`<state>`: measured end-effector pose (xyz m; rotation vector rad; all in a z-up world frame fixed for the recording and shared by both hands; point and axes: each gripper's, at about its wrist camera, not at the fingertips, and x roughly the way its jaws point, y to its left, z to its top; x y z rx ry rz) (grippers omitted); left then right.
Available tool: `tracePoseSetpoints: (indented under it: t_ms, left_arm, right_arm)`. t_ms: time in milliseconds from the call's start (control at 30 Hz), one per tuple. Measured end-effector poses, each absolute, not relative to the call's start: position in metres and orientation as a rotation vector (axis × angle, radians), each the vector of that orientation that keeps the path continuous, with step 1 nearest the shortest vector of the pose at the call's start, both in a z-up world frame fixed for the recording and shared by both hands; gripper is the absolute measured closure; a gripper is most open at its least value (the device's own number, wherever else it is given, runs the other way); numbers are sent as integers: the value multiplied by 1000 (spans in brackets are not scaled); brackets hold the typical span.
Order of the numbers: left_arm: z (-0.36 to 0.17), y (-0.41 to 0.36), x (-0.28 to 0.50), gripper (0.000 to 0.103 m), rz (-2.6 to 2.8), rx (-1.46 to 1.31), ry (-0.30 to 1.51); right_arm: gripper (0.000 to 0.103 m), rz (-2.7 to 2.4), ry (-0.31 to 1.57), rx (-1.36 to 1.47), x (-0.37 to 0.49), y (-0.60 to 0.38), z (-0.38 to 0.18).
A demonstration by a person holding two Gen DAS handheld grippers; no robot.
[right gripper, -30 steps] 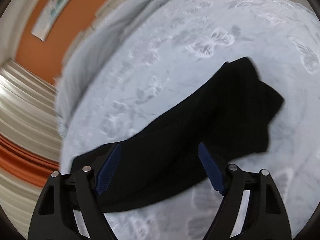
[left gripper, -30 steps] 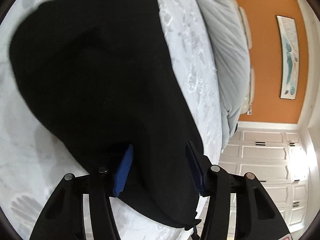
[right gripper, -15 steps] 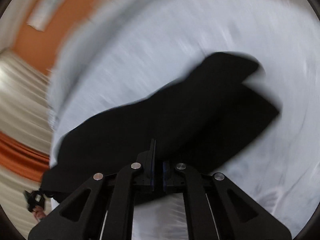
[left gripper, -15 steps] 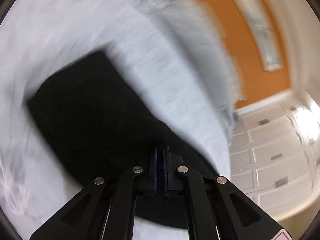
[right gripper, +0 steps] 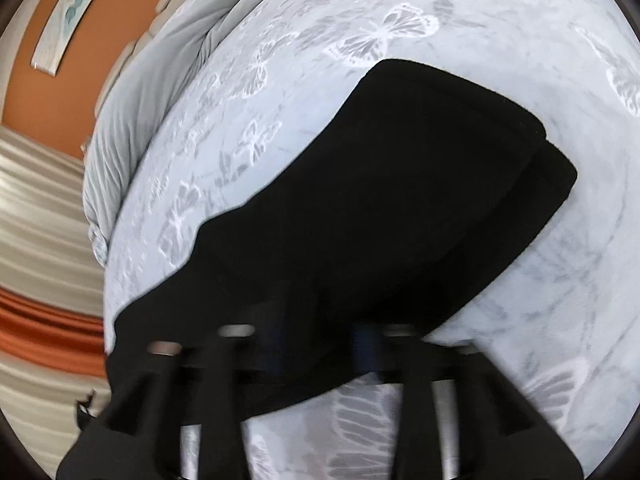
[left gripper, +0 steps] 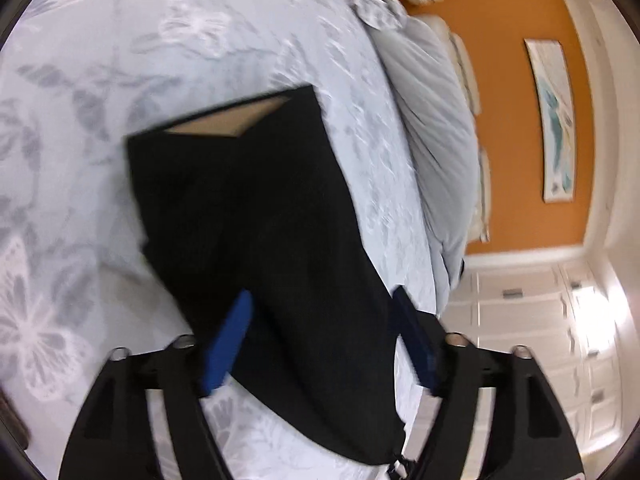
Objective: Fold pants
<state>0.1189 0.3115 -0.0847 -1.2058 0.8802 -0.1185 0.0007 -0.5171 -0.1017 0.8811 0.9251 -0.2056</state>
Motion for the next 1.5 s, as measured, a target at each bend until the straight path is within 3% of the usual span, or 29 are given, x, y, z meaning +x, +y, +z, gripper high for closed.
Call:
tracePoseSetpoints:
  t_ms: [33,233,467,733,800,833,867,900,933,1067,1100,1267,1333,1433,1500]
  left_arm:
    - [-87,312,122,23,-87,-1212,878]
    - [-114,344,113,22,-109,-1428,878]
    - [-92,333,91,21,-141,-1317,927]
    - [-126,317,111,26,-160,-1461,1013]
    - [-122,318,123,55,-171,-1460,957]
    - [-118,318,129,85,-202,-1456,925]
    - [-114,317,134,96,-239,-1442,902]
    - [-106,313,145,96,-293,-1419,863]
    - [-95,311,148,97,-325,-1393,812]
    - [-8,287,127,96,-435,-976,512]
    - [-7,284,122,94,-411,-913,516]
    - [-135,322,112,95,-81,-1140,1064]
    - [-155,336,99,95,-126,-1324,1058]
    - [-139,339,94,91,-119,-1245,1049]
    - [-124,332,96,78,-111,-1167,1030]
  right_arm:
    - [32,-225,897,891,-1,-517,-99]
    - [32,-257,857,890,-1,-519,-92]
    - [32,-285,863,851,6,-519,-89]
    - [33,-314,885,811,13,-516,-92]
    - [40,-319,879,801,13,-516,-91]
    - [53,-324,878,791,15,-516,-91]
    - [68,-341,882,754,16,-514,-90]
    - [79,-356,889,721,18,-513,-90]
    - [100,-366,888,697,18,-513,-89]
    - [99,-272,662,684,-6,-509,-47]
    - [99,-273,653,648,-10,-507,-40]
    - [99,-304,959,743,-13,-531,-102]
    - [99,-278,976,752,-14,-534,-107]
    - [95,-266,969,768,-15,-535,-105]
    - [92,-270,980,805,-14,-535,-109]
